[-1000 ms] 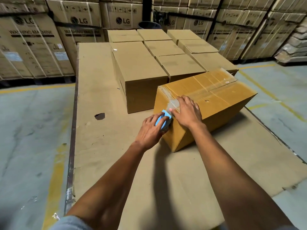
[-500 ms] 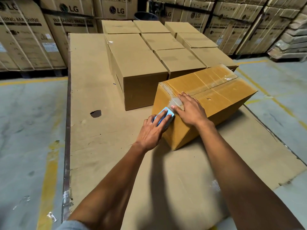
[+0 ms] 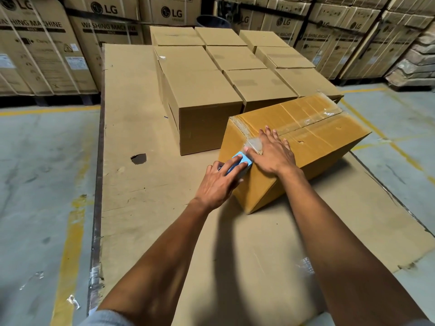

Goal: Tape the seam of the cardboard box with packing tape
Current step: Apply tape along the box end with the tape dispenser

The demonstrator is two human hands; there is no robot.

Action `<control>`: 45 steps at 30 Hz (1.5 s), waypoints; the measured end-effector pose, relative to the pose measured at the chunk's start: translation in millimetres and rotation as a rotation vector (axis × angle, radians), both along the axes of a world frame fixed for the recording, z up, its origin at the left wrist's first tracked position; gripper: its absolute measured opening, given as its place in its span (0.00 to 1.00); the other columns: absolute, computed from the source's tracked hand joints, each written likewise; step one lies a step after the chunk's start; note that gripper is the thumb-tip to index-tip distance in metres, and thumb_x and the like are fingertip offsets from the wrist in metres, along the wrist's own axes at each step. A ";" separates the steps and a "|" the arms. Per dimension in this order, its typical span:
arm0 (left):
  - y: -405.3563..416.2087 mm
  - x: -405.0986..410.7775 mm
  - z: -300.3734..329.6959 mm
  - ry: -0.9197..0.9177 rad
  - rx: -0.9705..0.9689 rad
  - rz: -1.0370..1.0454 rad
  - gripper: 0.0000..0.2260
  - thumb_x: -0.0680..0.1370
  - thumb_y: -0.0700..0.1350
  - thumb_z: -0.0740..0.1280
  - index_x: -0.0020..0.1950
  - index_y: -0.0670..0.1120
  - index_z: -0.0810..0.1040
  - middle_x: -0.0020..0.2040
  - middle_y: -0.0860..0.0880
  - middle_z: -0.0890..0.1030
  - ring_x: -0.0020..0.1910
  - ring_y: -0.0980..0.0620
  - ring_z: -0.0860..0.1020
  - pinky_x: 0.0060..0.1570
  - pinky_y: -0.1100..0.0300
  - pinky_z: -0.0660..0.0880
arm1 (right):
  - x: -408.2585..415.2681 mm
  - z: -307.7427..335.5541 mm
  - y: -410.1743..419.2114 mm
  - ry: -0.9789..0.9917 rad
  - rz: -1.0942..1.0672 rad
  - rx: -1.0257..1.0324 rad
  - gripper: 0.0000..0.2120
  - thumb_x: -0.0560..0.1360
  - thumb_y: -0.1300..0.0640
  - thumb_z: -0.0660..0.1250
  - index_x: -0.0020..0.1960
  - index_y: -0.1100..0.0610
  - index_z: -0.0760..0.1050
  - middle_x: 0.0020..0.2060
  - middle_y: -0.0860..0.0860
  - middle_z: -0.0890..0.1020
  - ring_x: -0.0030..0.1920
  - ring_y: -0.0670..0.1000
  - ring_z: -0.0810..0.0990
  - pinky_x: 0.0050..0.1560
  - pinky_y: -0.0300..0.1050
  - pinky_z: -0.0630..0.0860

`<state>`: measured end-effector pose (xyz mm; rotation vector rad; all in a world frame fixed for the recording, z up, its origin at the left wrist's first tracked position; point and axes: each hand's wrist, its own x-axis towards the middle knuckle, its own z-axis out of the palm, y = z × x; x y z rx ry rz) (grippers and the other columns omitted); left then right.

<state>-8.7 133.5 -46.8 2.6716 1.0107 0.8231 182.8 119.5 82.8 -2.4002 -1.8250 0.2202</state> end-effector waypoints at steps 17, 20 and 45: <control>-2.3 -1.1 -2.1 -0.027 -0.050 0.016 0.28 0.89 0.48 0.63 0.88 0.55 0.57 0.89 0.55 0.55 0.60 0.39 0.70 0.57 0.43 0.72 | 2.8 -1.8 6.9 -0.027 0.006 -0.016 0.51 0.76 0.33 0.70 0.88 0.51 0.48 0.88 0.52 0.48 0.87 0.55 0.46 0.85 0.63 0.48; -2.1 0.8 -0.1 -0.042 -0.094 0.006 0.28 0.89 0.47 0.63 0.87 0.54 0.58 0.89 0.55 0.55 0.61 0.40 0.69 0.59 0.42 0.71 | 0.9 -1.7 7.7 -0.030 -0.006 -0.011 0.50 0.76 0.34 0.71 0.87 0.50 0.49 0.88 0.52 0.49 0.87 0.55 0.47 0.85 0.63 0.48; -7.0 -10.4 -11.9 0.087 -0.250 -0.060 0.32 0.84 0.47 0.70 0.86 0.49 0.63 0.87 0.48 0.64 0.59 0.33 0.76 0.60 0.40 0.74 | -10.8 -7.5 10.6 -0.093 -0.040 -0.015 0.57 0.71 0.39 0.80 0.87 0.51 0.49 0.87 0.54 0.51 0.87 0.58 0.50 0.84 0.65 0.52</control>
